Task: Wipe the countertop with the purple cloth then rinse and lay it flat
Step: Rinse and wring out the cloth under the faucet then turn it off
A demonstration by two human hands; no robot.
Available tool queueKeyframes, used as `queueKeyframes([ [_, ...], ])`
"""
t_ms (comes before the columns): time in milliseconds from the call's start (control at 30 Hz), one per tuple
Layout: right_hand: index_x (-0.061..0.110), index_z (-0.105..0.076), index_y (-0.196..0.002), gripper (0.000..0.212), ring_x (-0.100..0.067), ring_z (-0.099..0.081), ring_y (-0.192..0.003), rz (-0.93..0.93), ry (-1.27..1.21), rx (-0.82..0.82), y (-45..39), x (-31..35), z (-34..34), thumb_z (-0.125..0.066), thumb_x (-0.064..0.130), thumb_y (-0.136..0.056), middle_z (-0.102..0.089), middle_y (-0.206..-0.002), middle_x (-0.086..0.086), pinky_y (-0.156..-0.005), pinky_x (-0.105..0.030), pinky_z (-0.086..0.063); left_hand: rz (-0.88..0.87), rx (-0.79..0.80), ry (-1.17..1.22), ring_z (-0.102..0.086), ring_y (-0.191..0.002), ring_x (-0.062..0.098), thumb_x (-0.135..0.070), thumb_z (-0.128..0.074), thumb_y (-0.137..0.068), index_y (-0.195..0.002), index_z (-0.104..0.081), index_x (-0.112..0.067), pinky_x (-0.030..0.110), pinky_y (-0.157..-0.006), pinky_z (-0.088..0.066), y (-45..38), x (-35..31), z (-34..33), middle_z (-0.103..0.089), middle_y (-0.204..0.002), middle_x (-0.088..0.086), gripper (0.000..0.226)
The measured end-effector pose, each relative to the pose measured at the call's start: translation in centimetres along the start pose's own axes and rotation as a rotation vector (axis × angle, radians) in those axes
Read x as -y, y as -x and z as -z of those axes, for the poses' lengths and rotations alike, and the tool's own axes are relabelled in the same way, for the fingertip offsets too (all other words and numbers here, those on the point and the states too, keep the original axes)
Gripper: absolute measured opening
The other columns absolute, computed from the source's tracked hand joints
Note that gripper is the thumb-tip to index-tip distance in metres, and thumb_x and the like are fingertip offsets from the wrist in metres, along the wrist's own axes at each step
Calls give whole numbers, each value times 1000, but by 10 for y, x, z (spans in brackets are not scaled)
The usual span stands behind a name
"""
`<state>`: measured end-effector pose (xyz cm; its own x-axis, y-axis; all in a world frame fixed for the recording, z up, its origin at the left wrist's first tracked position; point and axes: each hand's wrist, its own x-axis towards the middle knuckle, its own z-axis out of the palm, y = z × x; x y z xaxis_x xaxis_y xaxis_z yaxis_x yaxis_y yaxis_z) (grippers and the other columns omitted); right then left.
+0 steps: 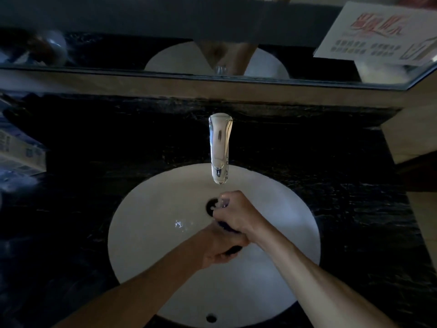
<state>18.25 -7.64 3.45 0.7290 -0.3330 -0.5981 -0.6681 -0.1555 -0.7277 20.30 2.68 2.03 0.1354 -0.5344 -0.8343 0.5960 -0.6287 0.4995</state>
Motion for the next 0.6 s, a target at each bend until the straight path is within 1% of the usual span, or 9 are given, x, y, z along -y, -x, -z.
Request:
queueKeyframes([
  [100,14,-51,-56,26,-14,-49,-56,-91,154,-61,-12,-14,-17,-62,6,-79,-54,-59,-1,-51,-27,-35,-107,-107,-176,-50,-45,1,-9,-67,-86,-74,-51,-24,15,-44,-40,-13,13,-1,-53,-49,-14,25],
  [200,6,-65,-82,11,-29,-60,-76,-169,231,-90,-17,-22,-31,-55,9,-85,-67,-86,-15,-61,-27,-38,-223,-161,-315,-52,-58,0,-27,-69,-78,-75,-50,-28,11,-54,-40,-19,27,2,-54,-63,-13,20],
  [233,4,-67,-95,17,-33,-63,-85,-199,230,-110,-19,-23,-34,-53,10,-87,-66,-95,-17,-65,-28,-40,-243,-209,-325,-51,-55,-2,-34,-67,-71,-72,-51,-28,13,-53,-38,-19,29,2,-54,-59,-12,17],
  [300,4,-66,-115,29,-37,-64,-101,-240,228,-161,-20,-23,-38,-50,11,-91,-66,-110,-19,-73,-29,-43,-218,-313,-260,-49,-42,-4,-36,-57,-63,-64,-53,-26,17,-48,-36,-20,34,-1,-53,-46,-9,10],
  [367,5,-64,-120,34,-39,-64,-110,-261,241,-198,-20,-23,-40,-48,11,-90,-66,-120,-18,-78,-33,-48,-192,-369,-218,-48,-43,1,-34,-53,-63,-60,-53,-24,23,-52,-37,-18,37,-6,-55,-48,-8,10],
  [433,4,-65,-115,33,-40,-64,-109,-274,254,-207,-20,-21,-38,-48,9,-87,-67,-117,-19,-78,-34,-50,-193,-408,-305,-62,-65,14,-37,-52,-67,-77,-64,-19,31,-63,-49,-22,42,-9,-66,-73,-1,24],
  [500,6,-66,-97,20,-37,-64,-97,-264,226,-198,-18,-18,-35,-50,7,-85,-68,-103,-16,-72,-31,-45,-181,-453,-476,-69,-93,25,-39,-54,-79,-104,-68,-12,38,-79,-57,-22,40,-10,-71,-99,6,39],
  [533,9,-62,-84,12,-34,-60,-88,-256,205,-196,-18,-16,-34,-51,6,-84,-65,-92,-12,-70,-30,-42,-161,-463,-561,-68,-99,28,-35,-55,-86,-109,-66,-11,37,-79,-55,-23,37,-10,-71,-104,8,35],
  [600,13,-50,-63,20,-28,-50,-74,-222,139,-195,-18,-15,-30,-55,5,-80,-56,-74,-6,-65,-29,-37,-151,-461,-634,-67,-101,29,-26,-58,-90,-100,-65,-11,29,-70,-43,-17,29,-14,-70,-101,9,19],
])
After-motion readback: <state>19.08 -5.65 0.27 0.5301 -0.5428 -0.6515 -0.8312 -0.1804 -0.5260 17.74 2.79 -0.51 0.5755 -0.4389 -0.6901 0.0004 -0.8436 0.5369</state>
